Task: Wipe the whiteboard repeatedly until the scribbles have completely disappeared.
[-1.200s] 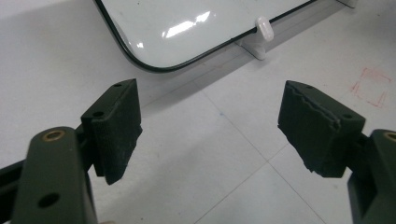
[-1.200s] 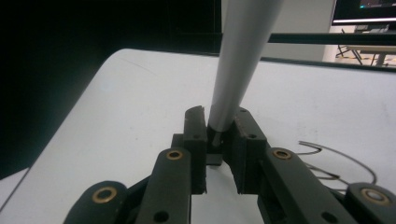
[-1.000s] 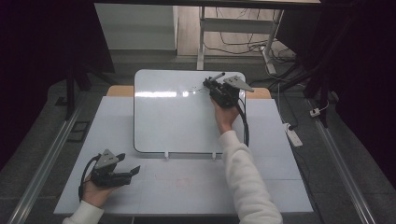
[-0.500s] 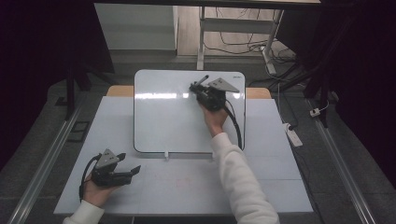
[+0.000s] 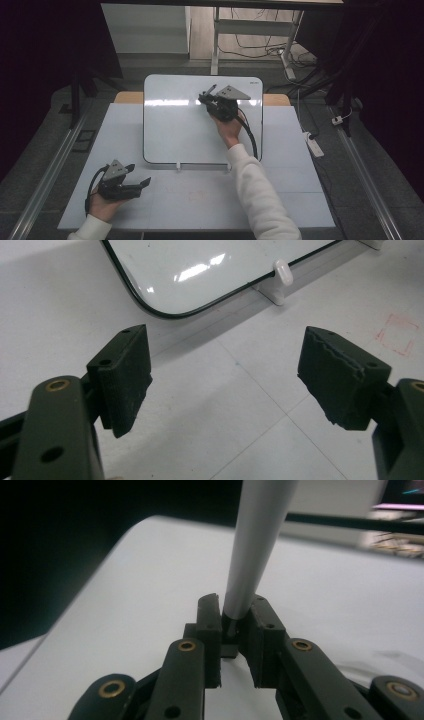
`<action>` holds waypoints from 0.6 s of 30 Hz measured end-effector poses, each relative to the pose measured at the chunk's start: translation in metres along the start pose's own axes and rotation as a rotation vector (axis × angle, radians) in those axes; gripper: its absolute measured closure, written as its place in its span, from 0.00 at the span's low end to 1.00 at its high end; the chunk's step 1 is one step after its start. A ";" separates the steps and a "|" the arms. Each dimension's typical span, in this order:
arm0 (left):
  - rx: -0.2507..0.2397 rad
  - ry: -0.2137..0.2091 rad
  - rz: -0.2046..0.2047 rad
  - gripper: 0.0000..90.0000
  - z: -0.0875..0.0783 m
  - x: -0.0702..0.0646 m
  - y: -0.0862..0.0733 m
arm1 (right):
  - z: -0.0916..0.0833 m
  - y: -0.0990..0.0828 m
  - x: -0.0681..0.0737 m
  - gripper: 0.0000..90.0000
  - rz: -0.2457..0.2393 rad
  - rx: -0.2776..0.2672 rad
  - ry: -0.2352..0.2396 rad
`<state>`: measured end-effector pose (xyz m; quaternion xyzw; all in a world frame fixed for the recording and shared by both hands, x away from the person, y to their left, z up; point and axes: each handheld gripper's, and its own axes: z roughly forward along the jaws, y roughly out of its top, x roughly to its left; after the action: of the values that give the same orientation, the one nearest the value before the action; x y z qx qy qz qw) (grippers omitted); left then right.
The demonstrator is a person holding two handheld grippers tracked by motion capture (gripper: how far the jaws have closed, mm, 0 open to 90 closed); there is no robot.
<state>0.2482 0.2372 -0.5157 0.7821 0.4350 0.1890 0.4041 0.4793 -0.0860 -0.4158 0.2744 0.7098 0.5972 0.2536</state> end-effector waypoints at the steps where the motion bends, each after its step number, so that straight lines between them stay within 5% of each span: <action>1: -0.002 0.002 -0.002 0.25 -0.001 0.000 0.000 | -0.003 0.003 -0.007 0.87 0.012 -0.017 -0.045; 3: -0.005 0.001 -0.007 0.25 -0.001 0.000 0.000 | -0.010 0.009 -0.025 0.87 0.039 -0.045 -0.103; 6: -0.005 0.000 -0.005 0.25 -0.001 -0.001 0.001 | -0.015 0.008 -0.032 0.87 0.076 -0.059 -0.097; 9: 0.001 0.000 -0.004 0.25 0.001 -0.001 0.001 | -0.013 0.004 -0.020 0.87 0.017 -0.019 -0.037; 11: -0.004 0.002 -0.006 0.25 -0.001 -0.002 0.001 | -0.017 0.006 -0.024 0.87 -0.031 -0.011 -0.078; 15: -0.005 0.002 -0.007 0.25 -0.001 -0.002 0.002 | -0.035 0.008 -0.056 0.87 0.103 -0.073 -0.146; 18: 0.004 -0.001 -0.005 0.25 0.003 -0.001 0.003 | -0.031 0.006 -0.043 0.87 0.034 -0.038 -0.113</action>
<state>0.2507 0.2342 -0.5151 0.7819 0.4371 0.1869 0.4033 0.4889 -0.1369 -0.4036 0.3146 0.6781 0.5985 0.2882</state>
